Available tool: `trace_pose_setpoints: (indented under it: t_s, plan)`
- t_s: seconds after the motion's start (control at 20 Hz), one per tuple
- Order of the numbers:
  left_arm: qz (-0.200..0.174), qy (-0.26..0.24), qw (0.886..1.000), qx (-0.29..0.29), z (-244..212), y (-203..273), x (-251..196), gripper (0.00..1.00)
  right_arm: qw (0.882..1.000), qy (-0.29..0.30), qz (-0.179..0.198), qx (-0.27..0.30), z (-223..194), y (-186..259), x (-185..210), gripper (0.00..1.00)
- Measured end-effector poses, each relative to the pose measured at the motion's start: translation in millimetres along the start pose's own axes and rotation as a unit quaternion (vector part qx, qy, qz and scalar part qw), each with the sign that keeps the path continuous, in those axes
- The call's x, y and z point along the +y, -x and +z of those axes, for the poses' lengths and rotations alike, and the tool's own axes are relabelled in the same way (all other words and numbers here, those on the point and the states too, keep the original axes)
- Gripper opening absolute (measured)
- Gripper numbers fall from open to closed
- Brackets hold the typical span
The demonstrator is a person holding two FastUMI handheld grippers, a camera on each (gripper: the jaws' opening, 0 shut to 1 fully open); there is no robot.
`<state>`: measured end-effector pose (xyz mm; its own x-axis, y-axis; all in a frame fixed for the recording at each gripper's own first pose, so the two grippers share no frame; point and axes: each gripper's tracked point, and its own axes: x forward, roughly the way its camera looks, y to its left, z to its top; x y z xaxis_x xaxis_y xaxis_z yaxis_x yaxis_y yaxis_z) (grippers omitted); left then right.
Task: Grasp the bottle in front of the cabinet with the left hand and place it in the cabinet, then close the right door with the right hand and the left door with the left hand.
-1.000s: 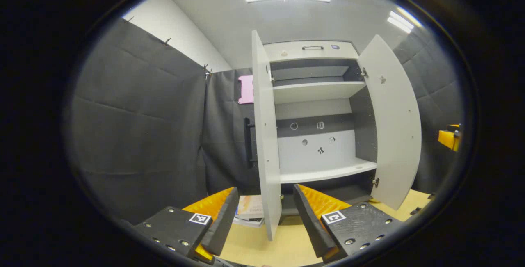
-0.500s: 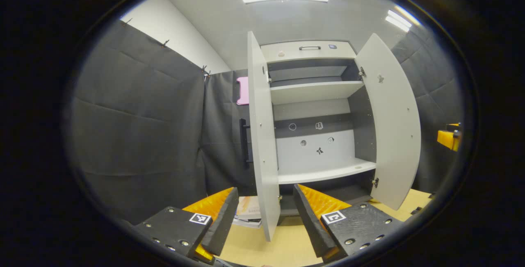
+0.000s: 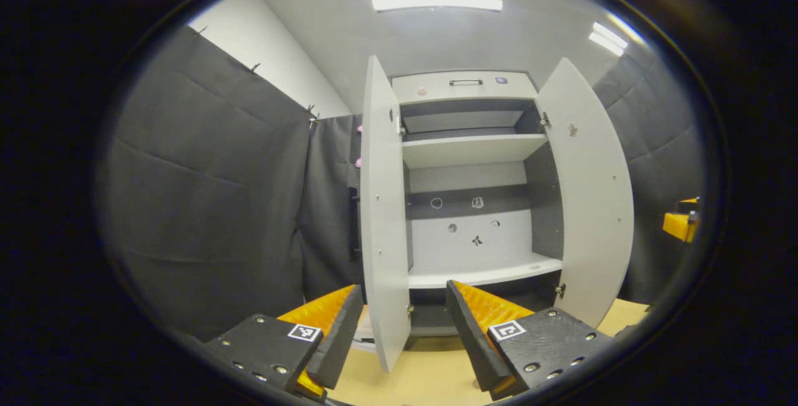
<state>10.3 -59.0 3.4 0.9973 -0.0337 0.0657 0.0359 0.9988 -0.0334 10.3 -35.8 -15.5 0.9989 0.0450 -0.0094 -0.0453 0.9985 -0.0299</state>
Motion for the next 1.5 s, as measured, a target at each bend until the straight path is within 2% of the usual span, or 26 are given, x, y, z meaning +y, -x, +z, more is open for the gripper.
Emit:
trace_pose_setpoints:
  t_s: [0.3, 0.35, 0.5, 0.55, 0.6, 0.75, 0.8, 0.85, 1.0, 1.15, 1.5]
  plan:
    - [-0.019, 0.017, 1.000, -0.017, -18, -6, -46, 0.89, 1.000, -0.012, 0.009, 0.000, -16, 5, -26, 0.99]
    - [-0.025, 0.018, 0.999, -0.017, -23, -8, -54, 0.82, 1.000, -0.014, 0.009, 0.001, -17, 6, -29, 0.99]
    - [-0.040, 0.005, 0.999, -0.018, -41, -18, -75, 0.82, 1.000, -0.010, 0.008, 0.002, -22, 6, -39, 0.99]
    - [-0.046, 0.003, 0.999, -0.013, -49, -20, -81, 0.82, 1.000, -0.009, 0.005, 0.006, -25, 6, -42, 0.99]
    - [-0.053, 0.004, 0.999, -0.006, -61, -21, -89, 0.82, 1.000, -0.012, 0.003, 0.011, -29, 5, -45, 0.94]
    - [-0.074, 0.013, 0.997, 0.012, -91, -34, -110, 0.82, 1.000, -0.018, -0.003, 0.020, -36, 2, -50, 0.99]
    - [-0.081, 0.014, 0.997, 0.015, -101, -37, -116, 0.86, 1.000, -0.016, -0.006, 0.022, -38, 0, -52, 0.99]
    - [-0.087, 0.012, 0.996, 0.016, -110, -41, -121, 0.82, 1.000, -0.014, -0.009, 0.023, -39, 0, -53, 0.99]
    - [-0.097, 0.001, 0.994, 0.040, -147, -54, -132, 0.82, 1.000, -0.007, -0.011, 0.028, -45, -5, -53, 0.99]
    - [-0.116, 0.016, 0.991, 0.069, -180, -59, -148, 0.82, 0.999, -0.002, -0.019, 0.042, -53, -7, -57, 0.99]
    - [-0.150, 0.013, 0.980, 0.131, -251, -62, -172, 0.82, 0.997, 0.009, -0.037, 0.068, -70, -10, -63, 0.99]
